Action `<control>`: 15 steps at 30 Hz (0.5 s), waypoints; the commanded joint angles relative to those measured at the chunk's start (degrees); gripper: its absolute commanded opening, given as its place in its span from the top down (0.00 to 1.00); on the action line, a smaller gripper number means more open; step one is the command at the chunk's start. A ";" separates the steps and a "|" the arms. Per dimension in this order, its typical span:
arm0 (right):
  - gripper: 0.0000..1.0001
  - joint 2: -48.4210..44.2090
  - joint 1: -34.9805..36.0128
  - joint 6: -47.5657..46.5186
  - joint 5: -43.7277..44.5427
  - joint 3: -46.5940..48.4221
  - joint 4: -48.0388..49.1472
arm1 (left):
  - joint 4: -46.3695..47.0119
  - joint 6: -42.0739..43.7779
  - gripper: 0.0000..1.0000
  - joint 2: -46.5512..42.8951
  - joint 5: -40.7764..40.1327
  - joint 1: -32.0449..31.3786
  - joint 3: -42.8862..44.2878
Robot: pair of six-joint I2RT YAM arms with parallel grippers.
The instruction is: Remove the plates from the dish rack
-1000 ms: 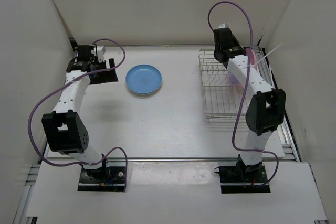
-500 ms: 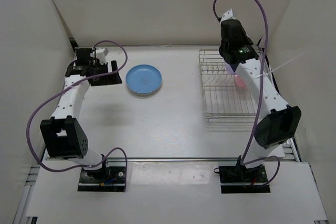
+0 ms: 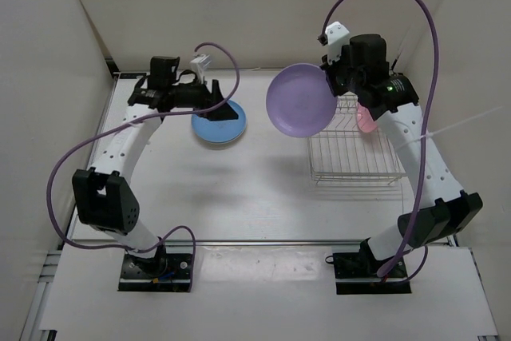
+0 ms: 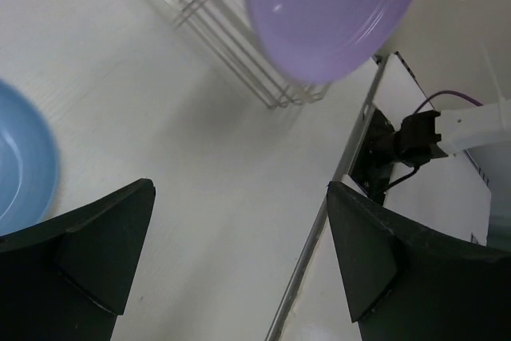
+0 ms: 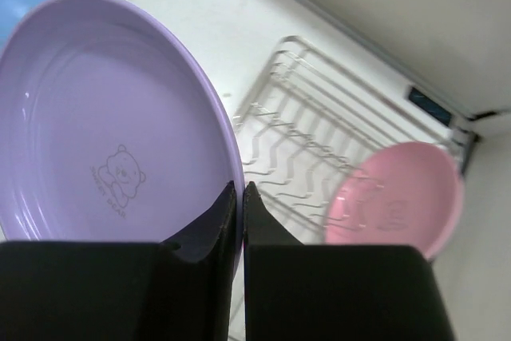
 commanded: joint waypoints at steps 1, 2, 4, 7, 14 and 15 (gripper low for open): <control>1.00 -0.22 0.06 3.17 -12.50 0.32 -1.66 | 3.17 -2.42 0.00 2.92 2.81 -5.04 4.78; 1.00 -0.22 0.06 3.87 -13.47 0.32 -1.67 | 2.48 -2.42 0.00 3.80 2.20 -6.01 5.39; 1.00 0.30 0.06 3.87 -15.23 0.32 -2.28 | 1.95 -2.42 0.00 6.61 1.58 -8.39 7.33; 1.00 0.31 0.06 3.87 -17.34 0.94 -2.28 | 1.94 -3.13 0.00 9.51 0.35 -11.02 9.52; 1.00 0.31 0.06 3.87 -18.05 0.94 -2.81 | 1.94 -4.36 0.11 11.89 -2.37 -12.52 11.11; 1.00 0.31 0.06 3.35 -18.05 0.94 -2.81 | 1.94 -4.36 0.12 11.89 -3.07 -12.52 11.11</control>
